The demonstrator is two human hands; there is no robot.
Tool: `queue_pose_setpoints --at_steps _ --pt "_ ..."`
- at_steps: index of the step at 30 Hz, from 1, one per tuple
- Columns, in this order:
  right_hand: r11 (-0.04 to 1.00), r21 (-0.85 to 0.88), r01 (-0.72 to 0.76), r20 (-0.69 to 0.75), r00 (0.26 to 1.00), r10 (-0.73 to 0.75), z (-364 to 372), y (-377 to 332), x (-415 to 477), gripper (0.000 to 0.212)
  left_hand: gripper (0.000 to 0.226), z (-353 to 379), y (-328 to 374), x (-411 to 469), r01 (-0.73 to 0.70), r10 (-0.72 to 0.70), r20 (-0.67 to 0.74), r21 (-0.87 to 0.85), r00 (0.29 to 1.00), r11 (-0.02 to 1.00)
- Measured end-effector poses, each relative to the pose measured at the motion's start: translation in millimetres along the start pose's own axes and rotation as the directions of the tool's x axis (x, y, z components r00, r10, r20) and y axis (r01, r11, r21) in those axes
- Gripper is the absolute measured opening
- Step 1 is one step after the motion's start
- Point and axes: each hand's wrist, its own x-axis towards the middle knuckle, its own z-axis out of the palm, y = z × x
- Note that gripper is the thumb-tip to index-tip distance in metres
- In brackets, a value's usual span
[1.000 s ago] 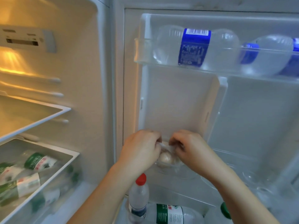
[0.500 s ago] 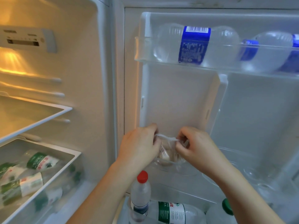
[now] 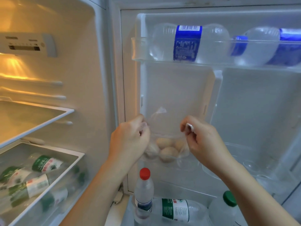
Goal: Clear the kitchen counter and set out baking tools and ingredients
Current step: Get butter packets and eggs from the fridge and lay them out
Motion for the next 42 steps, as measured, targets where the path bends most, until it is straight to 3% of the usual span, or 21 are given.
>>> queue_pose_setpoints --at_steps 6,10,12,16,18,20,23,25,26,34,40,42 --pt "0.986 -0.139 0.088 0.108 0.991 -0.073 -24.1 6.0 -0.7 0.029 0.016 -23.3 -11.2 9.0 0.029 -0.025 -0.048 0.085 0.999 0.996" --pt "0.974 -0.109 0.198 0.178 0.968 -0.177 -36.0 5.3 -1.1 0.034 0.013 -35.1 -7.0 7.0 0.004 0.006 -0.081 0.129 0.997 0.992" --pt "0.965 -0.070 0.254 0.183 0.954 -0.238 -40.3 1.6 0.4 0.032 0.019 -40.2 0.5 4.2 -0.163 0.173 -0.161 0.073 0.972 0.984" --pt "0.948 0.047 0.316 0.217 0.923 -0.318 -48.0 -3.6 2.4 0.033 0.023 -37.5 20.2 -2.0 -0.504 0.494 -0.217 0.010 0.842 0.863" --pt "0.939 0.079 0.336 0.276 0.897 -0.344 -51.1 -4.9 1.3 0.039 0.019 -30.5 25.2 -7.1 -0.633 0.626 -0.129 -0.025 0.769 0.773" --pt "0.929 0.067 0.365 0.317 0.875 -0.367 -53.1 -4.0 -0.5 0.036 0.017 -20.7 23.1 -11.0 -0.710 0.710 0.075 -0.034 0.700 0.704" --pt "0.901 -0.074 0.428 0.377 0.848 -0.372 -57.1 -3.3 -1.2 0.019 0.020 -11.7 12.3 -9.4 -0.723 0.660 0.358 0.069 0.661 0.687" --pt "0.868 -0.183 0.461 0.421 0.835 -0.355 -60.6 -1.6 -2.2 0.013 0.008 -10.6 2.1 -7.4 -0.753 0.666 0.391 0.119 0.635 0.647" --pt "0.858 -0.208 0.470 0.439 0.828 -0.347 -61.6 0.1 -3.7 0.012 0.004 -11.3 -3.5 -7.1 -0.759 0.676 0.380 0.122 0.631 0.640" --pt "0.858 -0.175 0.482 0.493 0.798 -0.347 -58.5 12.0 -30.2 0.005 0.032 -8.0 -43.9 -18.3 -0.742 0.679 0.309 0.188 0.666 0.643" --pt "0.753 -0.265 0.602 0.472 0.762 -0.443 -50.3 14.2 -39.6 0.025 0.028 -3.0 -63.4 -26.2 -0.713 0.664 0.261 0.217 0.701 0.667" --pt "0.739 -0.286 0.609 0.451 0.767 -0.457 -46.0 13.8 -44.1 0.029 0.030 -1.6 -67.8 -31.2 -0.669 0.623 0.259 0.164 0.739 0.725"
